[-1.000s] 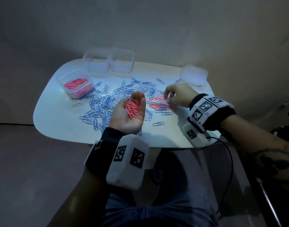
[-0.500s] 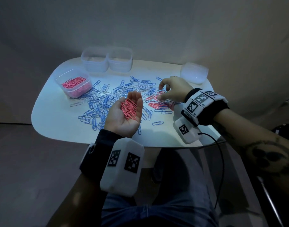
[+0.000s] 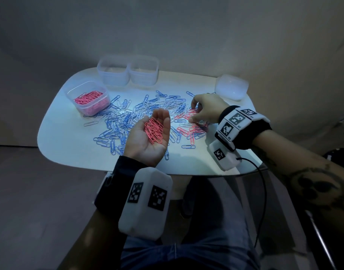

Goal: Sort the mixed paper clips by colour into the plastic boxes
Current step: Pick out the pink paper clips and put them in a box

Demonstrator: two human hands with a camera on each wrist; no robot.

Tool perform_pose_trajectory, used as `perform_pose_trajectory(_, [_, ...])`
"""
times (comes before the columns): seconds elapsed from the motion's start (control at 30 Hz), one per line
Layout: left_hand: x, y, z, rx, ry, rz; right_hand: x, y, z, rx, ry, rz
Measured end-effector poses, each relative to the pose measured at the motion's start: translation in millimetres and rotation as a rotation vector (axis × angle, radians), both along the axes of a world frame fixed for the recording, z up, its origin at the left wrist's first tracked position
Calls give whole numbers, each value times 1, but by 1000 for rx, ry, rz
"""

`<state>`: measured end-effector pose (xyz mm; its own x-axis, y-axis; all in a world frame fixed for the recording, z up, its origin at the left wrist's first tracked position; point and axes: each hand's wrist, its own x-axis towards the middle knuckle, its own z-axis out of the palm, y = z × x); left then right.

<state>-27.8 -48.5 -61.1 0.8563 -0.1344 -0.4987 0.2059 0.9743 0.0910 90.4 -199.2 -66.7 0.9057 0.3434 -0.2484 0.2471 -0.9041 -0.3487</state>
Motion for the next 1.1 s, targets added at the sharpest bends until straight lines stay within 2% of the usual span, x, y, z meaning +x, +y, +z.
perform_pose_trajectory(0.23, [-2,1,2,-2,-11,9,2,8,0,-43,11,-18])
perform_pose_trajectory(0.37, [-3,0,2,1,-10,0,-1,13,2,-96,16,32])
perform_pose_trajectory(0.57, [-5,0,2,11,-28,-4,-9,19,5,-309,-159,176])
perform_pose_trajectory(0.7, [-4,-1,1,15,-22,-4,-10,21,6,-358,-230,212])
perform_pose_trajectory(0.87, [-1,-4,-3,14,-18,8,-5,15,8,-234,-146,149])
perform_pose_trajectory(0.97, [2,-3,-5,11,-20,9,2,1,14,2,-66,56])
perform_pose_trajectory(1.1, [6,-4,-8,30,-17,-1,2,-18,23,415,271,-106])
